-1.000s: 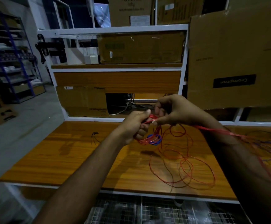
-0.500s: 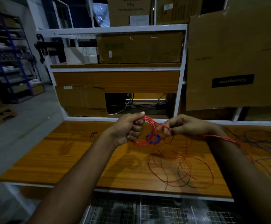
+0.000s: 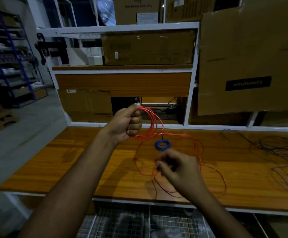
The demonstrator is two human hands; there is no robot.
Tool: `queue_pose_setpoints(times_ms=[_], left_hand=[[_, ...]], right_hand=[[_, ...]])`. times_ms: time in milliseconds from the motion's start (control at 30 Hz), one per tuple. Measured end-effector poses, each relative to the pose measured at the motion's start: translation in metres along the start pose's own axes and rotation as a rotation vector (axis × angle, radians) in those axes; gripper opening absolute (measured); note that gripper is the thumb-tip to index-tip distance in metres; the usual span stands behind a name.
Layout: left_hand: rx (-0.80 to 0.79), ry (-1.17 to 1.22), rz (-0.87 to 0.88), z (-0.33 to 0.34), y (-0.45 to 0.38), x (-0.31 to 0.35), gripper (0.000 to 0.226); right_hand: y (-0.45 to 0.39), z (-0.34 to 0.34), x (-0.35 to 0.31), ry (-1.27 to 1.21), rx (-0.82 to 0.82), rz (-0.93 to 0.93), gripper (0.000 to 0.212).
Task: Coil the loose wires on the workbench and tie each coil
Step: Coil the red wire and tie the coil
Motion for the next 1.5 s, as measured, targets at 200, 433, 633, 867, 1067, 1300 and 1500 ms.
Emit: queue_pose_setpoints(times_ms=[200, 433, 633, 867, 1067, 1300, 1500], left_hand=[[-0.038, 0.078, -0.023, 0.005, -0.003, 0.000, 0.050], [0.024, 0.001, 0.015, 0.004, -0.002, 0.000, 0.041], [0.118, -0.051, 0.072, -0.024, 0.002, 0.015, 0.040], [0.119, -0.088, 0.069, -0.030, 0.002, 0.009, 0.040], [0.080, 0.023, 0.065, -0.019, 0.000, 0.002, 0.046], [0.116, -0.041, 0.091, -0.001, -0.001, -0.010, 0.042], [0.268, 0.095, 0.113, -0.019, -0.003, -0.018, 0.043]], right_hand=[[-0.037, -0.019, -0.001, 0.314, 0.276, 0.010, 0.055], [-0.039, 0.017, 0.007, -0.965, -0.377, 0.532, 0.026], [-0.048, -0.026, 0.024, -0.095, -0.045, 0.302, 0.014], [-0.056, -0.056, 0.029, -0.362, 0.057, 0.269, 0.022], [-0.053, -0.030, 0.046, -1.104, -0.032, 0.649, 0.025], [-0.047, 0.002, 0.038, -1.213, -0.238, 0.690, 0.016], [-0.038, 0.006, 0.036, -1.779, -0.277, 0.625, 0.016]])
Point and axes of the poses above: each hand's wrist, its own y-axis away from the middle knuckle, its own z-axis out of the palm, x = y × z, the point moved 4 cm from there along -y, towards the middle knuckle, and after that the axes turned 11 degrees about z, right-handed, at the moved point
